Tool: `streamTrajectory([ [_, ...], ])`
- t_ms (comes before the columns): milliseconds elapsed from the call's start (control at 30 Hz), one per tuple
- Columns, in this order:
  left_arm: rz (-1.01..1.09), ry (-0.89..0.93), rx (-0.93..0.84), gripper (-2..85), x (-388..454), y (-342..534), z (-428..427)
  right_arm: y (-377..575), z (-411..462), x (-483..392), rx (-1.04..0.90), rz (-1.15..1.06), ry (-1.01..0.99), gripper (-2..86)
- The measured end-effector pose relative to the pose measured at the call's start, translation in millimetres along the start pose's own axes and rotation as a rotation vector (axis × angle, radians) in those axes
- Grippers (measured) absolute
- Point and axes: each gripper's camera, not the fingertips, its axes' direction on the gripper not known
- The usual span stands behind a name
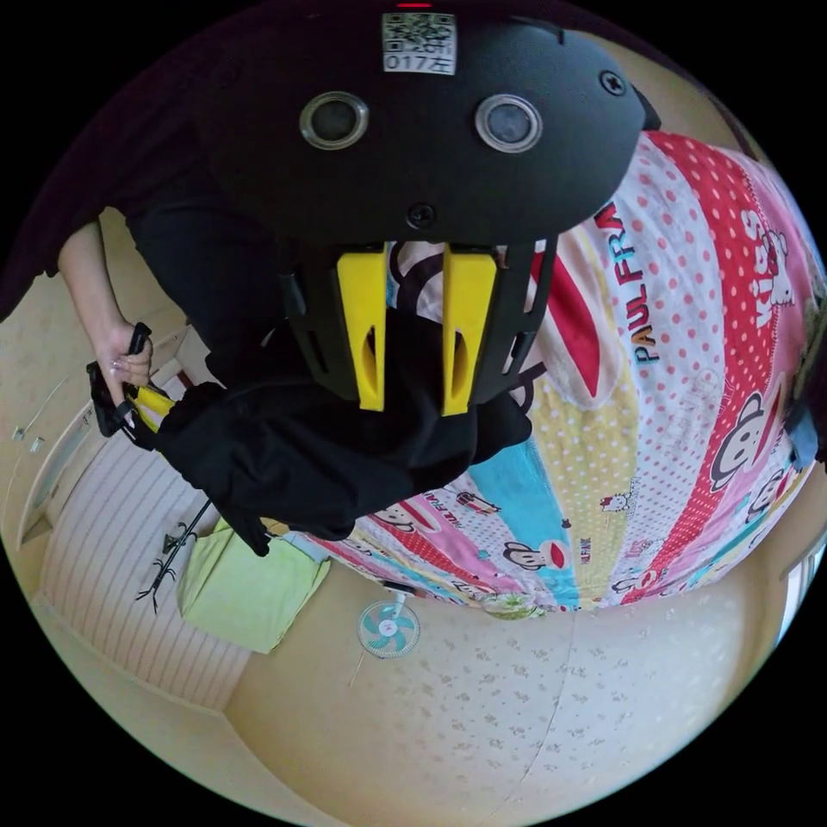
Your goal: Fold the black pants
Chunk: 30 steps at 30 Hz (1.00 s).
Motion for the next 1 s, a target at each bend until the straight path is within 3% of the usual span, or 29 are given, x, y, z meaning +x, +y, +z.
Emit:
streamTrajectory([
  [67,-0.030,0.014,0.007,7.6,-7.4,0.8,-7.0,0.0,6.6,-28.0,0.063,-0.140,-0.039,10.5],
  [167,-0.060,0.056,0.055,8.0,-24.9,4.4,-27.2,-14.6,50.5,-99.6,0.012,-0.425,-0.147,7.7],
  [267,-0.104,0.121,0.156,15.3,-50.4,8.9,-58.1,-24.9,134.8,-173.9,-0.206,-0.700,-0.237,7.3],
  [400,-0.130,0.202,0.359,16.8,-82.1,21.8,-101.0,1.5,267.3,-247.7,-0.604,-0.988,-0.256,7.2],
  [467,-0.166,0.255,0.417,16.8,-98.6,24.0,-111.5,7.4,304.3,-257.0,-0.697,-0.974,-0.236,6.8],
  [600,-0.227,0.201,0.323,16.8,-107.8,12.3,-99.3,-2.2,311.1,-240.7,-0.544,-0.902,-0.256,8.1],
  [667,-0.234,0.180,0.260,16.8,-107.3,0.0,-88.5,-2.8,320.6,-218.2,-0.521,-0.885,-0.168,9.9],
  [733,-0.238,0.163,0.238,16.8,-105.8,-8.7,-83.8,2.4,344.1,-192.1,-0.584,-0.844,-0.027,11.6],
  [867,-0.278,0.136,0.222,16.8,-110.1,-20.6,-80.5,58.6,421.8,-118.4,-0.938,-0.787,0.219,11.1],
  [1000,-0.328,0.137,0.222,16.2,-120.5,-26.8,-80.3,112.9,406.3,-102.6,-0.870,-0.775,0.085,5.3],
])
